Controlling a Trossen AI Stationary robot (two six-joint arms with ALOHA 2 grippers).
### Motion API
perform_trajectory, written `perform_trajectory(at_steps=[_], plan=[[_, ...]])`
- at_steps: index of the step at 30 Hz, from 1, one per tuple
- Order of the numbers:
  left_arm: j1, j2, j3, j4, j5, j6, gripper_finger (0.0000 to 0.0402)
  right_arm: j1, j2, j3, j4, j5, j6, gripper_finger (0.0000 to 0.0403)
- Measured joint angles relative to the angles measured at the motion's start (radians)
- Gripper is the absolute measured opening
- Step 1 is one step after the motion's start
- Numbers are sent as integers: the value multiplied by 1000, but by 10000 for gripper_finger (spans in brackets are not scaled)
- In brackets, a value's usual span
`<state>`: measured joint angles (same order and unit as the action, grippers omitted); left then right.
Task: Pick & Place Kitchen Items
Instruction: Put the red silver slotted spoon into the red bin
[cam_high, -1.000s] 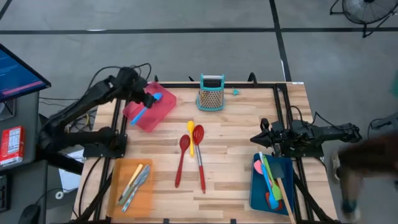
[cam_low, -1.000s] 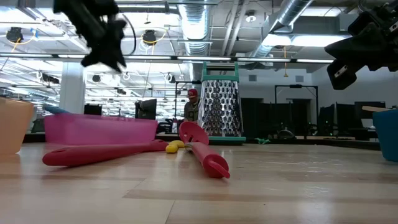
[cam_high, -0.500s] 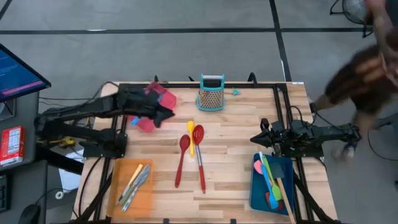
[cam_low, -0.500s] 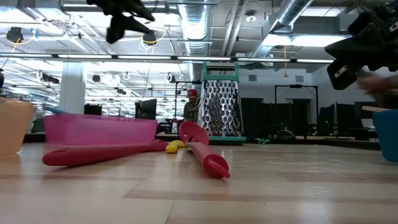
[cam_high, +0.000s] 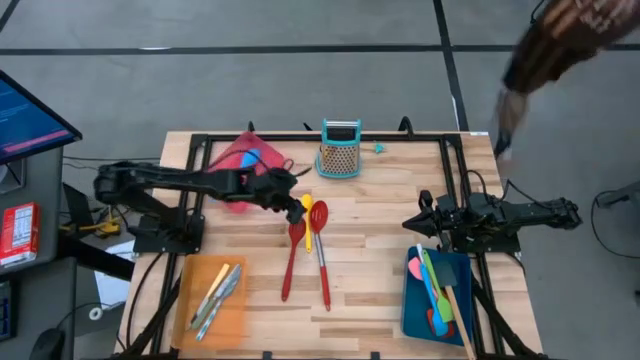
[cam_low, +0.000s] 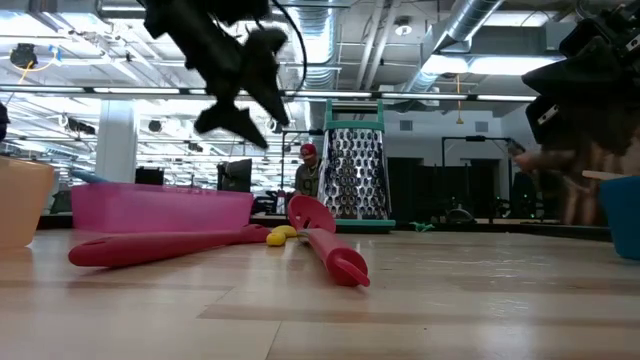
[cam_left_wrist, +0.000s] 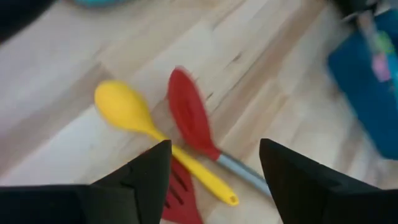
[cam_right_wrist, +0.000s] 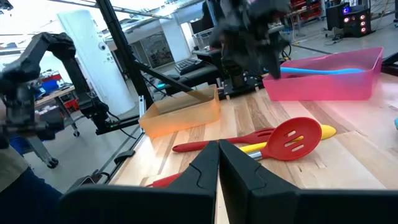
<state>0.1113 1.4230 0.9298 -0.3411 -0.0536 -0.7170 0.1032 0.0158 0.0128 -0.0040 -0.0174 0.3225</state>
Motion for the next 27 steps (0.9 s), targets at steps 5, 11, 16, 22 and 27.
perform_trajectory(at_steps=[5,11,16,22,27], plan=[[-1,103,0,4,0,-24,230,0,0,0,0,0,0,10],[-1,169,0,38,-1,-55,230,0,0,0,0,0,0,10],[-14,195,0,143,-30,-65,230,0,0,0,0,0,0,10],[-15,259,1,150,-50,-75,230,0,0,0,0,0,0,10],[-15,299,0,198,-48,-81,230,0,0,0,0,0,0,10]])
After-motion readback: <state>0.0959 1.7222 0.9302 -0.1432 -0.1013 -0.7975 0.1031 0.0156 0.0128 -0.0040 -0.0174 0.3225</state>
